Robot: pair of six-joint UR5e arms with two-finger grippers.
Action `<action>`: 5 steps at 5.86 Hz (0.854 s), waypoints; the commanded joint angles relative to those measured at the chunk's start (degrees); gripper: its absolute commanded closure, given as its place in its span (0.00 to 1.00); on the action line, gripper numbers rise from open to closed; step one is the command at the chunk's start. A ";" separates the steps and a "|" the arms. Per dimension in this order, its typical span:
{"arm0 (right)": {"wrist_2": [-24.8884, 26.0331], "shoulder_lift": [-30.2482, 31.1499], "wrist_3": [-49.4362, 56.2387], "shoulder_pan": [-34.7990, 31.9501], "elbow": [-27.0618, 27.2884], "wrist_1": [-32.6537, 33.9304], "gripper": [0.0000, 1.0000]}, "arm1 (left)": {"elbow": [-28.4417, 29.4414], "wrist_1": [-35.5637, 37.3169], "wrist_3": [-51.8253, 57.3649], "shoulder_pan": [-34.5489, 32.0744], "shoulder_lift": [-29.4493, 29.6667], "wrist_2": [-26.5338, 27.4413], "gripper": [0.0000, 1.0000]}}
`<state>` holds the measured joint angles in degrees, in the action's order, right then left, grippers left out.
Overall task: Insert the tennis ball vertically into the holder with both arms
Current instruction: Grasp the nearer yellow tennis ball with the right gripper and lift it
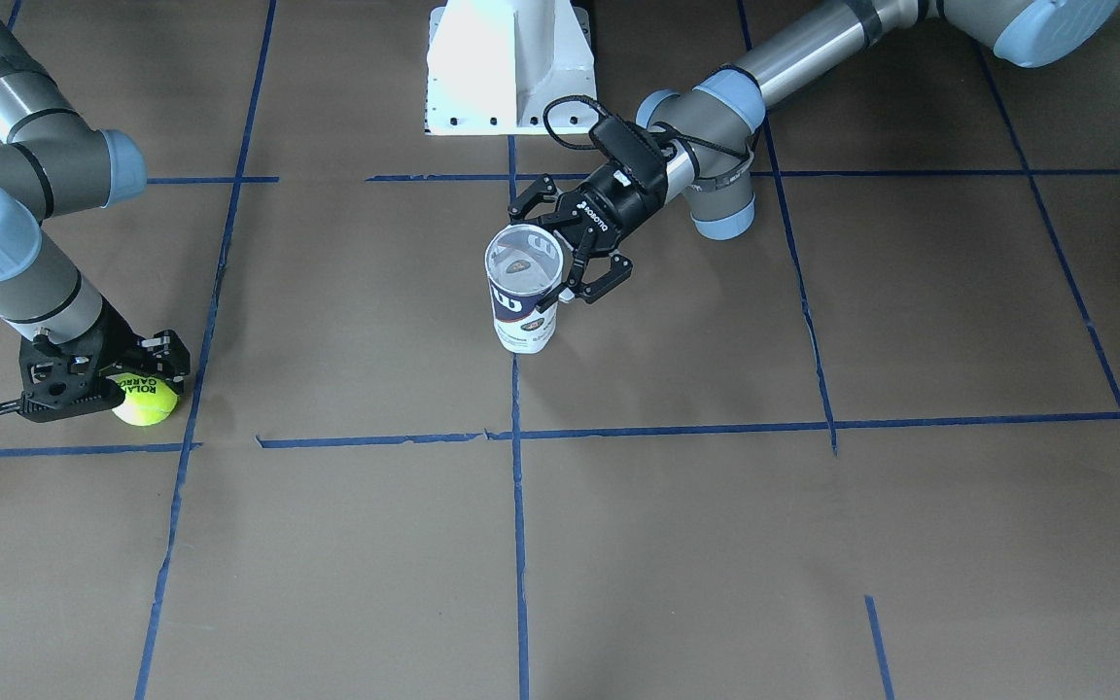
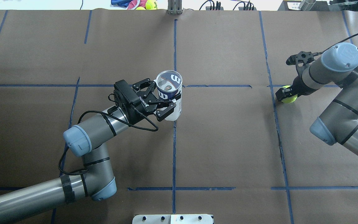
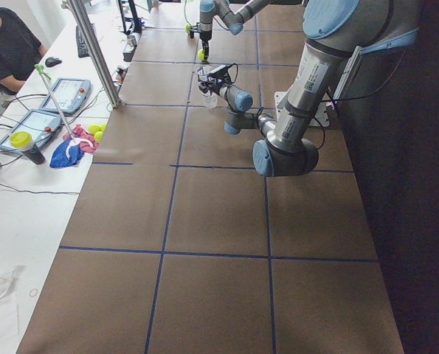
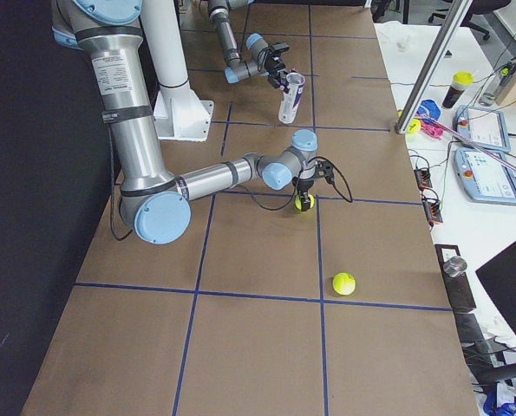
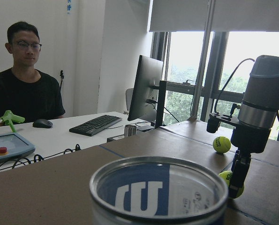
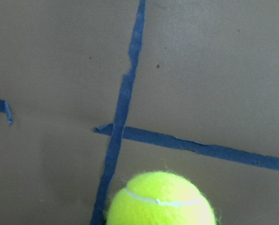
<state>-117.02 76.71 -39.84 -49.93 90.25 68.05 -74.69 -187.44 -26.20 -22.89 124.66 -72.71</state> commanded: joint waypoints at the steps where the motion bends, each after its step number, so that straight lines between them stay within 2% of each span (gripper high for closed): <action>1: -0.31 -1.98 -0.41 -0.17 6.11 0.67 0.97 | -0.01 -2.03 -0.17 0.74 0.06 0.38 0.24; 2: -0.66 -4.26 -5.81 -0.08 10.16 1.03 0.97 | 1.12 -3.09 -0.08 1.87 0.23 2.55 0.24; 3: -0.93 -8.20 -11.25 0.18 12.99 5.04 0.97 | 1.65 -4.32 0.09 2.84 0.15 3.97 0.24; 4: -1.01 -13.37 -12.35 1.22 16.58 14.99 0.97 | 2.00 -5.29 0.18 2.94 0.15 4.16 0.24; 5: -1.02 -16.99 -16.37 2.54 20.10 21.18 0.97 | 2.27 -5.21 0.27 3.20 0.23 4.42 0.24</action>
<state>-118.00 63.49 -52.93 -48.50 107.01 82.73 -72.72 -192.41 -26.02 -19.95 124.85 -68.61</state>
